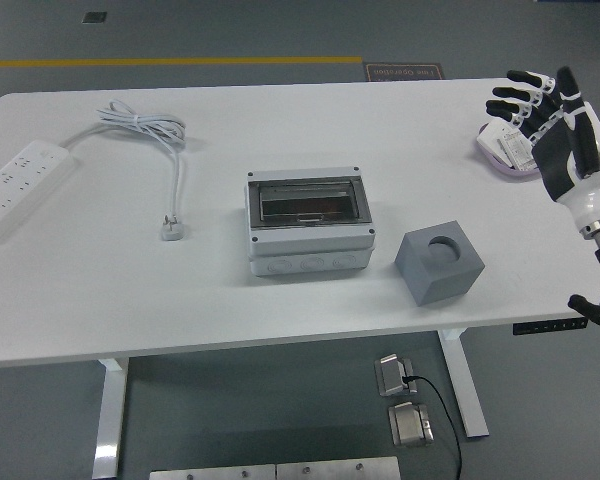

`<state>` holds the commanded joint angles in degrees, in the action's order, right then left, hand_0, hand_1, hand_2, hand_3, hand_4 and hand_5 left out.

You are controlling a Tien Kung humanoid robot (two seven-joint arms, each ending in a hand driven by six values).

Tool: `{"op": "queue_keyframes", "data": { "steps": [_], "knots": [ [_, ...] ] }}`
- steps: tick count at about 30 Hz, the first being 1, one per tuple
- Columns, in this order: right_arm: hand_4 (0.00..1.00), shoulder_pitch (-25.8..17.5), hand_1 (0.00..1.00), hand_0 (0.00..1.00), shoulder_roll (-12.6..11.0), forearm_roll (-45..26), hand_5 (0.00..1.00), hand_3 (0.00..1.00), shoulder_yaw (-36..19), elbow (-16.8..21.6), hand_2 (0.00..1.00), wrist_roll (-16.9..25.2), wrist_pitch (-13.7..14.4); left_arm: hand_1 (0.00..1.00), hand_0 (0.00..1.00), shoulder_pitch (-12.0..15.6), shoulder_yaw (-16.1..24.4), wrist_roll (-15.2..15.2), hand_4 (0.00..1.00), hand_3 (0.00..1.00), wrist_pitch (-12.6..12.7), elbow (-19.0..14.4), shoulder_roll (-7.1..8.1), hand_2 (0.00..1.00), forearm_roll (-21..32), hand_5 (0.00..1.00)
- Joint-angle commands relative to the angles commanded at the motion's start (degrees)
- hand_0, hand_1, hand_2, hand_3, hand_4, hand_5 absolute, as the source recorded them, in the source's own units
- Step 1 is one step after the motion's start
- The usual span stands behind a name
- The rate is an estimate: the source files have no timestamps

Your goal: Fetch the battery,place it into the box,close the lid of the box

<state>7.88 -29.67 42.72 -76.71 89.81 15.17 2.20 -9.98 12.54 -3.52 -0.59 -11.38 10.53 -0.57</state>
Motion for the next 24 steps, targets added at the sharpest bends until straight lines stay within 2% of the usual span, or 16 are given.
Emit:
{"op": "queue_keyframes", "data": {
  "steps": [6,7,11,18,19,24],
  "knots": [
    [0.989,-0.42,0.622,0.745,-0.16,0.29,0.847,0.685,-0.82,0.05,0.633,-0.02,0.06,0.679,0.633,0.0,0.03,0.17,0.632,0.647,0.98,0.15,-0.16,0.632,-0.5,0.19],
    [0.988,-0.46,0.623,0.745,-0.19,0.33,0.847,0.686,-0.89,0.06,0.633,-0.02,0.07,0.678,0.633,0.03,-0.03,0.32,0.631,0.647,1.36,0.2,-0.2,0.537,-0.47,0.19],
    [0.988,-0.55,0.623,0.745,-0.29,0.48,0.847,0.686,-0.96,-0.02,0.633,-0.09,0.07,0.678,0.633,0.23,-0.62,0.87,0.631,0.647,2.29,0.31,-0.26,0.537,0.34,0.19],
    [0.988,-0.28,0.622,0.746,-0.54,0.87,0.85,0.689,-0.71,-0.36,0.634,-0.43,-0.12,0.683,0.639,0.87,-0.9,0.99,0.633,0.645,2.13,0.18,-0.49,0.512,1.18,0.191],
    [0.989,-0.25,0.622,0.749,-0.55,0.9,0.853,0.688,-0.68,-0.39,0.634,-0.46,-0.15,0.7,0.646,0.93,-0.85,0.96,0.634,0.58,2.09,0.17,-0.51,0.634,1.19,0.195],
    [0.989,0.19,0.622,0.749,-0.4,1.22,0.853,0.688,-0.62,-0.57,0.634,-0.6,-0.25,0.7,0.646,0.95,-1.82,1.26,0.634,0.58,1.84,0.21,-0.45,0.634,2.41,0.195]
  ]
}}
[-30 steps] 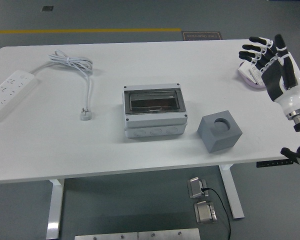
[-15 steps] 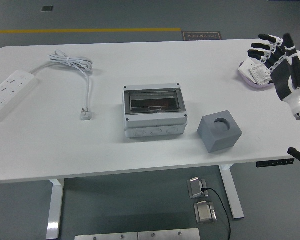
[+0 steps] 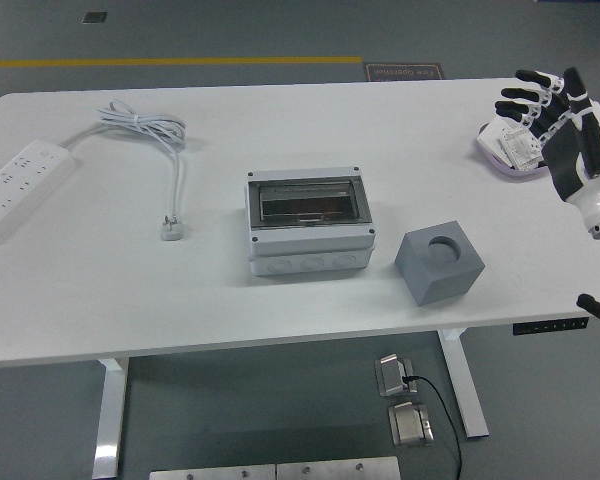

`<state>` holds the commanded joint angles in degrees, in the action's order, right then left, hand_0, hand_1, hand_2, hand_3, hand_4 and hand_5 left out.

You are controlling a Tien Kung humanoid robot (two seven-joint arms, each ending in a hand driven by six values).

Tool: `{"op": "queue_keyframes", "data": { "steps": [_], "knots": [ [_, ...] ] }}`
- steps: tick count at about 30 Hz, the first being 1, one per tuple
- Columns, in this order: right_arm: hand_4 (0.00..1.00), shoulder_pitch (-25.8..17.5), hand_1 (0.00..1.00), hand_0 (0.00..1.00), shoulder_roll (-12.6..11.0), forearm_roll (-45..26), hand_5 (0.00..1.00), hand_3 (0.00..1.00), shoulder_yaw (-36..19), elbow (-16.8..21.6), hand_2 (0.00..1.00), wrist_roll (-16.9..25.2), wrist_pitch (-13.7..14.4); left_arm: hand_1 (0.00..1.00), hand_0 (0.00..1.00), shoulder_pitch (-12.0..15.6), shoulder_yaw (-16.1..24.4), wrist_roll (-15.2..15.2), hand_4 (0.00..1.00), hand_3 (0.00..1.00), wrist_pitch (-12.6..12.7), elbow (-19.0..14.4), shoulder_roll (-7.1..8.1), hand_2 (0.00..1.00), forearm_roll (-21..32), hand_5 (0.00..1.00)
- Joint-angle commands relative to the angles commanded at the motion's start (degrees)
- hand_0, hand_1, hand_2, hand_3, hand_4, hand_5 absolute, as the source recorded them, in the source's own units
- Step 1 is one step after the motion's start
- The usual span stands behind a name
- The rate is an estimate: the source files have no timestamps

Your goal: Fetch the battery,place it into the box,close the lid of the box

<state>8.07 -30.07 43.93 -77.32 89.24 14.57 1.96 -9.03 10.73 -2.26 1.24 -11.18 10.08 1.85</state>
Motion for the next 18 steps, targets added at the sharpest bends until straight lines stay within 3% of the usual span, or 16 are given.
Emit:
{"op": "queue_keyframes", "data": {
  "steps": [1,10,12,13,18],
  "knots": [
    [0.989,0.15,0.623,0.75,0.1,0.2,0.853,0.689,0.04,-0.06,0.634,-0.06,0.0,0.712,0.648,-0.06,-0.57,0.2,0.636,0.592,-0.06,0.01,0.06,0.684,0.59,0.195],
    [0.988,1.3,0.622,0.751,0.99,3.45,0.853,0.679,0.75,-0.66,0.634,-2.23,-0.4,0.706,0.646,-0.24,-2.9,0.53,0.637,0.606,-0.68,0.05,0.54,0.688,3.09,0.196],
    [0.988,1.85,0.622,0.751,1.23,5.16,0.853,0.679,1.22,-0.66,0.634,-3.34,-0.57,0.706,0.646,-0.18,-2.41,0.06,0.637,0.606,-0.77,0.04,0.47,0.688,2.36,0.196],
    [0.989,2.14,0.625,0.757,1.43,5.99,0.854,0.677,1.48,-0.69,0.635,-3.83,-0.68,0.685,0.64,-0.16,-2.05,-0.23,0.634,0.608,-0.79,0.05,0.42,0.608,1.73,0.193],
    [0.989,3.51,0.625,0.757,2.89,8.91,0.854,0.677,3.03,-1.02,0.635,-5.51,-1.13,0.685,0.64,-0.63,1.48,-1.99,0.634,0.608,-0.59,0.15,0.14,0.608,-2.67,0.193]
  ]
}}
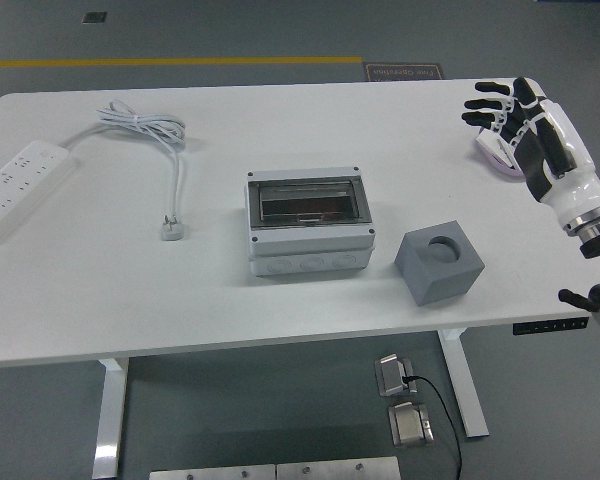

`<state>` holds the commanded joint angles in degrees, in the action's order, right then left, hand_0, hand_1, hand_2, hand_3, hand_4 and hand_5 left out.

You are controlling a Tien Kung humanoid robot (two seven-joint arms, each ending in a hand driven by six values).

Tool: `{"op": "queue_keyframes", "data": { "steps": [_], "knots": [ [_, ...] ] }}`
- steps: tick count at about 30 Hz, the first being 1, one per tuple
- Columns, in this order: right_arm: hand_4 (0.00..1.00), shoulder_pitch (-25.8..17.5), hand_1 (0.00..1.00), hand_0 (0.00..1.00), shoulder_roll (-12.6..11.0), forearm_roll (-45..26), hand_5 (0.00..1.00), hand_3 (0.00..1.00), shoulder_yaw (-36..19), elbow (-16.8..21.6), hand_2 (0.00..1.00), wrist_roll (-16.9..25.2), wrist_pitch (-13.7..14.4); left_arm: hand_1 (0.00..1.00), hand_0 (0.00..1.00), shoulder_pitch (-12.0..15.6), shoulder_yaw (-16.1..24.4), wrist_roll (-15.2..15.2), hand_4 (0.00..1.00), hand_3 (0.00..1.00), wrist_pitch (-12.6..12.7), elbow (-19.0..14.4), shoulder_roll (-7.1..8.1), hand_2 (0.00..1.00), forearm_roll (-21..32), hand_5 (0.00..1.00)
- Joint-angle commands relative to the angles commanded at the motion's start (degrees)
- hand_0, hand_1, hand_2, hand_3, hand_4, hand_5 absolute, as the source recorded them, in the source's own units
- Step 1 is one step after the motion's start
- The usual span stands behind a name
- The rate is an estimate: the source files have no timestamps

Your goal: Fetch the battery,place it into the box,close the lid of the box

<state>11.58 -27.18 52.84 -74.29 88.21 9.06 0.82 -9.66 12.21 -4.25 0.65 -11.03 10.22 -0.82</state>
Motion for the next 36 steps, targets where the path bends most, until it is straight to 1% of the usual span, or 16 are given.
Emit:
{"op": "queue_keyframes", "data": {
  "steps": [1,4,6,7,11,12,13,16,18,19,21,24,30,31,34,36],
  "knots": [
    [0.989,0.24,0.627,0.748,0.29,0.55,0.855,0.676,0.48,-0.06,0.64,-0.37,-0.15,0.676,0.639,-0.3,0.68,-0.31,0.632,0.609,0.02,0.02,-0.08,0.445,-1.07,0.189],
    [0.989,0.67,0.627,0.748,0.52,1.62,0.855,0.676,1.52,-0.14,0.64,-1.16,-0.44,0.676,0.639,-1.0,0.66,-0.37,0.632,0.609,-0.03,0.04,-0.25,0.445,-1.62,0.189],
    [0.989,0.81,0.627,0.748,0.35,2.32,0.855,0.676,2.15,-0.04,0.64,-1.8,-0.73,0.676,0.639,-1.59,-0.64,0.08,0.632,0.609,-0.15,0.01,-0.39,0.445,-0.84,0.189],
    [0.989,0.87,0.627,0.744,0.21,2.64,0.858,0.676,2.49,0.03,0.642,-2.12,-0.88,0.674,0.639,-1.9,-1.86,0.54,0.633,0.609,-0.25,-0.04,-0.44,0.402,0.19,0.19],
    [0.989,1.0,0.627,0.744,-0.36,3.09,0.858,0.676,3.32,0.31,0.642,-2.6,-1.08,0.674,0.639,-2.4,-6.3,2.55,0.633,0.609,-0.57,-0.3,-0.63,0.402,4.4,0.19],
    [0.989,1.04,0.627,0.744,-0.38,3.25,0.858,0.676,3.57,0.26,0.642,-2.71,-1.13,0.674,0.639,-2.46,-6.73,2.48,0.633,0.609,-0.71,-0.32,-0.67,0.402,4.39,0.19],
    [0.989,1.07,0.633,0.745,-0.31,3.41,0.857,0.679,3.72,0.2,0.644,-2.78,-1.14,0.672,0.638,-2.52,-6.45,2.21,0.633,0.609,-0.79,-0.29,-0.69,0.387,3.87,0.191],
    [0.989,1.19,0.633,0.745,-0.04,3.77,0.857,0.679,3.93,0.12,0.644,-2.91,-1.17,0.672,0.638,-2.67,-5.99,1.9,0.633,0.609,-0.83,-0.16,-0.7,0.387,3.39,0.191],
    [0.989,1.29,0.633,0.745,0.08,3.91,0.857,0.679,3.86,0.18,0.644,-2.85,-1.2,0.672,0.638,-2.64,-7.77,2.76,0.633,0.609,-0.77,-0.21,-0.73,0.387,5.23,0.191],
    [0.986,1.34,0.631,0.747,0.09,3.95,0.858,0.677,3.83,0.19,0.645,-2.82,-1.19,0.669,0.638,-2.63,-8.29,3.01,0.633,0.609,-0.76,-0.24,-0.77,0.356,5.69,0.195],
    [0.986,1.45,0.631,0.747,0.1,4.04,0.858,0.677,3.72,0.23,0.645,-2.77,-1.18,0.669,0.638,-2.58,-8.65,3.25,0.633,0.609,-0.68,-0.27,-0.94,0.356,5.93,0.195],
    [0.986,1.4,0.631,0.747,0.16,4.15,0.858,0.677,3.4,0.37,0.645,-2.68,-1.14,0.669,0.638,-2.33,-7.77,3.0,0.633,0.609,-0.57,-0.29,-1.23,0.356,4.89,0.195],
    [0.976,0.9,0.633,0.745,0.03,3.19,0.85,0.679,3.05,0.68,0.647,-2.34,-1.15,0.667,0.637,-1.89,-2.92,1.18,0.634,0.608,-0.39,-0.14,-1.35,0.358,0.3,0.202],
    [0.968,0.88,0.631,0.741,0.0,2.8,0.848,0.678,3.07,0.71,0.649,-2.2,-1.14,0.668,0.637,-1.87,-2.31,0.95,0.637,0.613,-0.39,-0.13,-1.33,0.495,-0.26,0.199],
    [0.968,0.89,0.631,0.741,0.0,1.77,0.848,0.678,3.2,0.72,0.649,-1.67,-0.96,0.668,0.637,-1.89,-1.31,0.57,0.637,0.613,-0.48,-0.12,-1.26,0.495,-1.08,0.199],
    [0.968,0.93,0.631,0.741,0.07,1.23,0.848,0.678,3.25,0.67,0.649,-1.26,-0.78,0.668,0.637,-2.01,-1.63,0.71,0.637,0.613,-0.64,-0.14,-1.22,0.495,-0.65,0.199]
  ]
}}
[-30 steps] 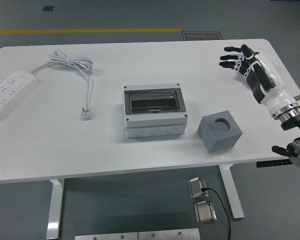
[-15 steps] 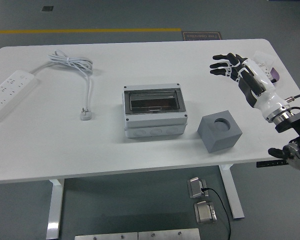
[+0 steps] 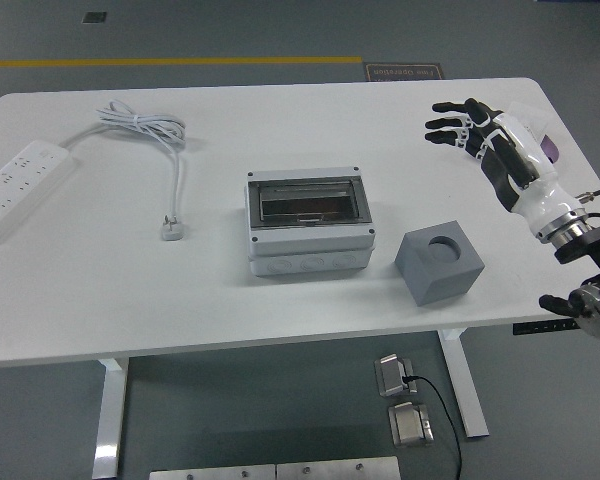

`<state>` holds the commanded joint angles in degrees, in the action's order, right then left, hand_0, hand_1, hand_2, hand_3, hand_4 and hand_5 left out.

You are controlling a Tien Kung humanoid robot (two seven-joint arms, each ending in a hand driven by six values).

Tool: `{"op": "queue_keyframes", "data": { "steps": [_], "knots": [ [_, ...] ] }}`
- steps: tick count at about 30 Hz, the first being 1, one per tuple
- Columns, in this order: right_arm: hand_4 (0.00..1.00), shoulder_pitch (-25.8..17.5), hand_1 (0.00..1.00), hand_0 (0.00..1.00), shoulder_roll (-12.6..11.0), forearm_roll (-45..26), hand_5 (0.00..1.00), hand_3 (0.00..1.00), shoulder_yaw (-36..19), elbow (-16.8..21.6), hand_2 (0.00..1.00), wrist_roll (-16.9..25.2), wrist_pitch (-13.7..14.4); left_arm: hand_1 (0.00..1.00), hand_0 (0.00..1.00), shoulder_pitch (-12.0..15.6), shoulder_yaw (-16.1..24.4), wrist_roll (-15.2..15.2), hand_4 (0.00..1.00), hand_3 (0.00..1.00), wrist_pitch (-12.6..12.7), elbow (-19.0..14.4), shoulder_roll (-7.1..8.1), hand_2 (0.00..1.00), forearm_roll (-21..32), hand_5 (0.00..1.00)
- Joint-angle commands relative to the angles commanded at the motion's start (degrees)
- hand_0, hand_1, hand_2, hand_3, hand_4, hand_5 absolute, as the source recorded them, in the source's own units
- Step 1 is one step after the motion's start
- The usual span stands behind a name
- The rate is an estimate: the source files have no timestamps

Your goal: Fetch the battery,place it into the box,close the lid of the box

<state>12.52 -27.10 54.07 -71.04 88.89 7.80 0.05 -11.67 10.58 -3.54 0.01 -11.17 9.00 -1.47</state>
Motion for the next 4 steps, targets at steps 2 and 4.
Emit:
{"op": "queue_keyframes", "data": {
  "steps": [2,4],
  "knots": [
    [0.963,0.05,0.631,0.741,0.07,-0.43,0.843,0.678,0.03,-0.09,0.65,0.39,0.15,0.67,0.637,-0.13,-0.99,0.46,0.637,0.613,-0.1,-0.02,0.0,0.543,1.06,0.201],
    [0.963,0.06,0.631,0.741,0.11,-1.15,0.843,0.678,0.05,-0.23,0.65,1.02,0.32,0.67,0.637,-0.24,-2.22,1.05,0.637,0.613,-0.11,-0.05,-0.03,0.543,2.32,0.201]
  ]
}}
